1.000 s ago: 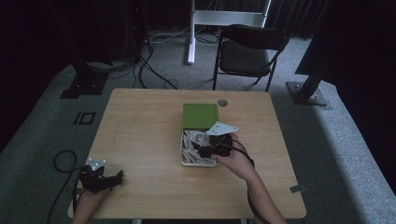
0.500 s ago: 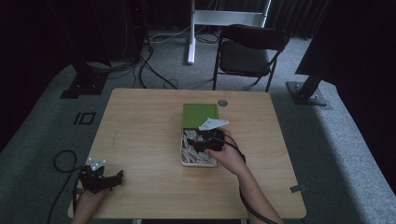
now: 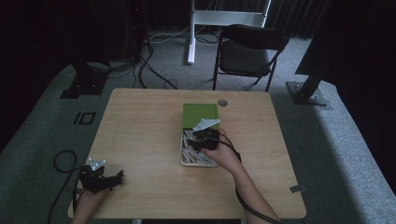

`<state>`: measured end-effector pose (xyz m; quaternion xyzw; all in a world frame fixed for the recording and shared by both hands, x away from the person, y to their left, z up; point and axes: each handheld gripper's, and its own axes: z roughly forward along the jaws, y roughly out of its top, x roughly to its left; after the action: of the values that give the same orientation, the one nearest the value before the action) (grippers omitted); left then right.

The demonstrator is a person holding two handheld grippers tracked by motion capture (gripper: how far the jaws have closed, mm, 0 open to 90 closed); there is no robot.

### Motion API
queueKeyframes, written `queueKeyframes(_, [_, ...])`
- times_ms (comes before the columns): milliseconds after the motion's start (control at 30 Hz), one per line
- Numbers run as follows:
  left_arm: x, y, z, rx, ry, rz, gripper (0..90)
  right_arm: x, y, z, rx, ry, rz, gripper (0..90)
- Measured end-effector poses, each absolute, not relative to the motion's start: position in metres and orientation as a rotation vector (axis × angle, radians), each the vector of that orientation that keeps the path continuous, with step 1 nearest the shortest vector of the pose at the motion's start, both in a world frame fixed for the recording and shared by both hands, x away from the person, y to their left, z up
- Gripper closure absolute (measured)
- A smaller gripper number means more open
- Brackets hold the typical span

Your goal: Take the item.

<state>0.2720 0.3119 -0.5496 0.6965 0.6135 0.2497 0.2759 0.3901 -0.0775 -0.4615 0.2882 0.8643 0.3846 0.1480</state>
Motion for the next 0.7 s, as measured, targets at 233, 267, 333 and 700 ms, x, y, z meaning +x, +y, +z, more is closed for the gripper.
queueKeyframes(233, [0.272,0.312,-0.55,1.872,1.648,0.671,0.7,0.391,-0.079,-0.463,0.871,2.488,1.114,70.8])
queueKeyframes(267, [0.272,0.312,-0.55,1.872,1.648,0.671,0.7,0.39,-0.079,-0.463,0.87,2.485,1.12,72.3])
queueKeyframes(333, [0.272,0.312,-0.55,1.872,1.648,0.671,0.7,0.389,-0.081,-0.462,0.883,2.485,1.143,73.2])
queueKeyframes(700, [0.272,0.312,-0.55,1.872,1.648,0.671,0.7,0.382,-0.089,-0.449,0.855,2.429,1.232,76.5])
